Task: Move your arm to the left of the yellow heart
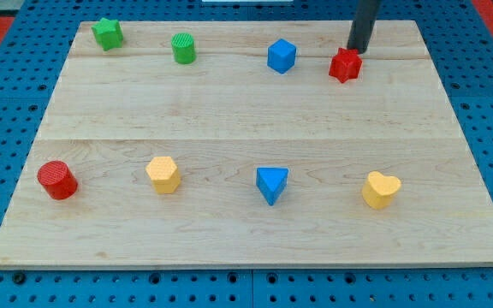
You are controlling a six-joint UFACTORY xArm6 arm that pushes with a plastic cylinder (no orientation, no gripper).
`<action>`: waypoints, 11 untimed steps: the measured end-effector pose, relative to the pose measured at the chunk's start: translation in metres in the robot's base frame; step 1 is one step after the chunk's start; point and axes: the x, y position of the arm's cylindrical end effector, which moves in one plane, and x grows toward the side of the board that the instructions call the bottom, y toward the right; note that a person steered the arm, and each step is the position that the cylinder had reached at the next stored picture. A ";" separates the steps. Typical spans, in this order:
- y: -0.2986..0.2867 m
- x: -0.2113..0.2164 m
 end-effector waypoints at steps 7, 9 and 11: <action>-0.069 0.251; -0.074 0.265; -0.050 0.265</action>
